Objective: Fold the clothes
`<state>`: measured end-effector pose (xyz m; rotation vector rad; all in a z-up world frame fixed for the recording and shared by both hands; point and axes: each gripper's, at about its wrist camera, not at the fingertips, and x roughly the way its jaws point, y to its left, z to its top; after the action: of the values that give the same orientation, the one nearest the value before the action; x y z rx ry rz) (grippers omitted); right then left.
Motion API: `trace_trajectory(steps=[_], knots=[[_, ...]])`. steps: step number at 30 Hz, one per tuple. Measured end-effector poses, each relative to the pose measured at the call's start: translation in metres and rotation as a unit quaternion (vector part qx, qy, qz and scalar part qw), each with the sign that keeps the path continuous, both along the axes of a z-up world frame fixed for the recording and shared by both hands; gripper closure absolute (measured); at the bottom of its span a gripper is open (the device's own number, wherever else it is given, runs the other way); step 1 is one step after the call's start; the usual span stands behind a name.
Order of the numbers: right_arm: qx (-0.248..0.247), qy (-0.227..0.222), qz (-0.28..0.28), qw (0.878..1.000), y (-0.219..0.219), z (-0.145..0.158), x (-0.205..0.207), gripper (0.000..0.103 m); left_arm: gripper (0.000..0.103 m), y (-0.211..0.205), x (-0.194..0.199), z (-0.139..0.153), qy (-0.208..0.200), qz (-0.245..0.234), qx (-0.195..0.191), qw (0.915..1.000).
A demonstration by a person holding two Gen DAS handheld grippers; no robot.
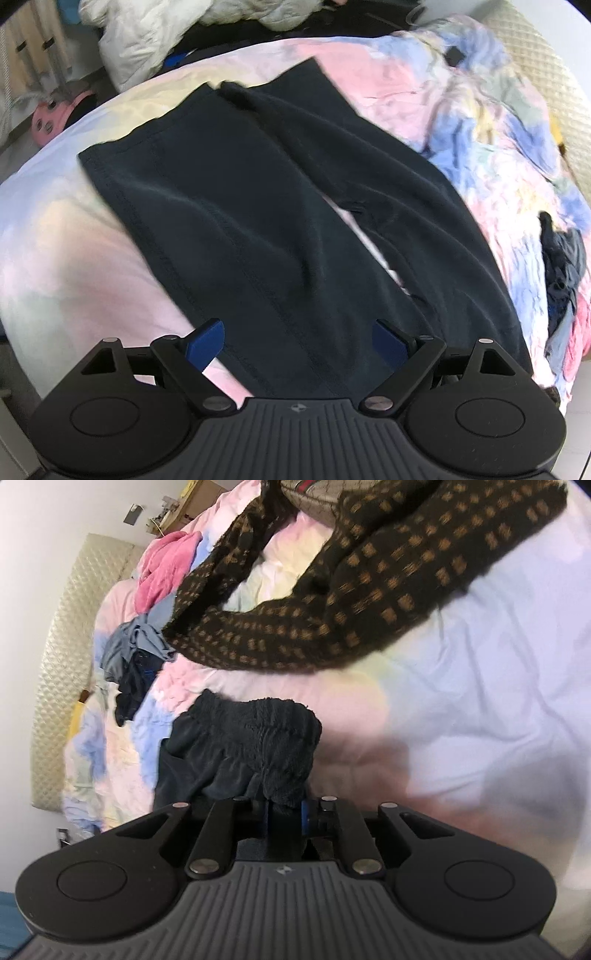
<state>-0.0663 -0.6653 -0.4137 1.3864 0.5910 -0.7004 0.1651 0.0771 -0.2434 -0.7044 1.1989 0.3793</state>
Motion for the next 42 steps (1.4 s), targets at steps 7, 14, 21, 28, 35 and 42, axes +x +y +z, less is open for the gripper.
trace_trajectory(steps=[7,14,21,28,35,42], knots=[[0.015,0.065,-0.006,0.998,0.01,-0.018,0.011,0.088,0.014,0.082,-0.033,-0.042,0.022,0.122,-0.049,0.9911],[-0.024,0.102,0.016,0.994,0.024,0.021,0.038,0.087,0.013,0.157,-0.051,-0.103,0.033,0.218,-0.094,0.9707],[-0.058,0.138,0.021,0.989,0.042,0.051,0.064,0.087,0.013,0.195,-0.038,-0.154,0.043,0.254,-0.129,0.9576],[-0.068,0.15,0.007,0.986,0.053,0.059,0.074,0.087,0.005,0.203,-0.023,-0.166,0.042,0.278,-0.14,0.9494],[-0.066,0.151,-0.01,0.986,0.053,0.052,0.071,0.087,0.012,0.208,-0.034,-0.152,0.002,0.29,-0.166,0.9426],[-0.061,0.168,-0.013,0.984,0.049,0.04,0.066,0.086,0.028,0.21,-0.038,-0.136,-0.037,0.279,-0.178,0.943]])
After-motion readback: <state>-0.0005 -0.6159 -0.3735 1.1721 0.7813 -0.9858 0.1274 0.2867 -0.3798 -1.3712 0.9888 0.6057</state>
